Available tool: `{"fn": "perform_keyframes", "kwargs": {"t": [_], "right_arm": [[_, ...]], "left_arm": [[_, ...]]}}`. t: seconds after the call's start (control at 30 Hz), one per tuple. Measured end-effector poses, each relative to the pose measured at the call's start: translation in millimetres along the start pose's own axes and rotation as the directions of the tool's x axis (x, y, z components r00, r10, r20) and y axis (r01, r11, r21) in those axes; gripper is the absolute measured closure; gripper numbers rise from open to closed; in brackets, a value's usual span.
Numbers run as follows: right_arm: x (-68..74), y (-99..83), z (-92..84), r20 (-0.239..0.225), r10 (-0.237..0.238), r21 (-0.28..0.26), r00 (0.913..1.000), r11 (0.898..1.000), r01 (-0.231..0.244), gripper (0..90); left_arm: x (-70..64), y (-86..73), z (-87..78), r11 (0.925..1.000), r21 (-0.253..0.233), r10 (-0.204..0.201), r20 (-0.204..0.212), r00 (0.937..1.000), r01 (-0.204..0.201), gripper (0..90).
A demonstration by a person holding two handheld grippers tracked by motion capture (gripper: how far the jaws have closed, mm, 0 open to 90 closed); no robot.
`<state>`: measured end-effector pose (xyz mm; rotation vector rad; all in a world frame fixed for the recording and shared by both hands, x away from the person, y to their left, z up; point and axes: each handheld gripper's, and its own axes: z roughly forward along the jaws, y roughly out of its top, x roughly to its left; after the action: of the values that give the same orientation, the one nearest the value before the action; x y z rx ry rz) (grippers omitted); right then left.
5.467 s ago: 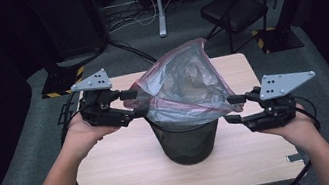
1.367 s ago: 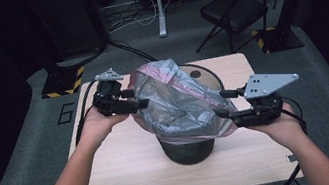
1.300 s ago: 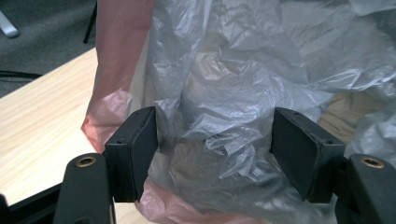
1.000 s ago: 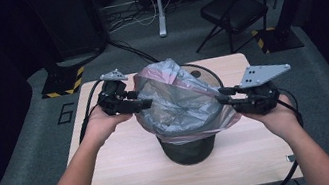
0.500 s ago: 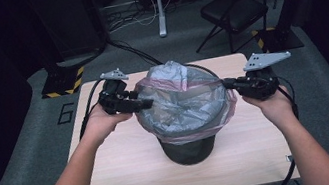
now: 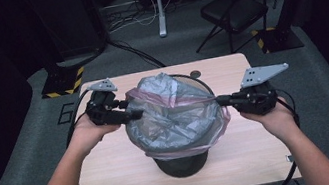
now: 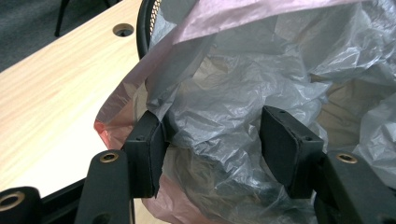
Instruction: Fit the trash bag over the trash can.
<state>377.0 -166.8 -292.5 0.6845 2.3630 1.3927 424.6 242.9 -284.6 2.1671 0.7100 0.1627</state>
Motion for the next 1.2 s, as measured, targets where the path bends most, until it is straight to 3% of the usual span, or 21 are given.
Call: {"fn": "perform_keyframes", "kwargs": {"t": [0.2,0.37,0.57,0.73,0.83,0.93,0.97,1.07,1.2], "right_arm": [[15.5,-1.2,-1.3,-0.078,-0.022,-0.009,0.9967,1.0,0.021,89.3],[21.4,1.3,-0.1,-0.076,-0.049,-0.002,0.9959,0.999,0.049,88.9],[19.5,3.7,1.1,-0.062,-0.048,-0.007,0.9969,0.999,0.048,88.6],[18.2,4.8,1.0,-0.057,-0.051,-0.008,0.9971,0.999,0.051,88.4],[18.3,5.9,1.2,-0.055,-0.052,-0.005,0.9971,0.999,0.052,88.2],[17.5,7.2,1.0,-0.052,-0.054,-0.005,0.9972,0.999,0.054,87.3],[17.0,7.6,1.0,-0.051,-0.054,-0.004,0.9972,0.999,0.053,86.6],[14.2,8.9,0.9,-0.043,-0.041,-0.012,0.9982,0.999,0.041,81.9],[9.4,10.9,2.5,-0.022,-0.033,-0.016,0.9992,0.999,0.032,79.1]], "left_arm": [[-10.1,-17.6,-11.1,0.9999,-0.002,0.016,0.003,0.9999,-0.016,45.8],[-14.5,-20.8,-16.3,0.9996,0.006,0.028,-0.01,0.9996,-0.028,43.4],[-13.4,-12.8,-35.9,0.9992,-0.028,0.025,-0.038,0.999,-0.026,35.5],[-13.9,-3.7,-54.1,0.9972,-0.063,0.034,-0.094,0.995,-0.04,34.5],[-12.1,2.4,-58.6,0.9955,-0.08,0.039,-0.137,0.9898,-0.05,32.9],[-9.1,9.7,-56.1,0.9941,-0.091,0.045,-0.144,0.9886,-0.058,31.3],[-8.1,12.3,-54.1,0.9932,-0.089,0.062,-0.14,0.9882,-0.075,34.6],[-4.1,19.1,-46.3,0.9895,-0.095,0.096,-0.122,0.9878,-0.108,67.8],[3.9,27.3,-34.1,0.9905,-0.104,0.077,-0.127,0.989,-0.09,86.1]]}}
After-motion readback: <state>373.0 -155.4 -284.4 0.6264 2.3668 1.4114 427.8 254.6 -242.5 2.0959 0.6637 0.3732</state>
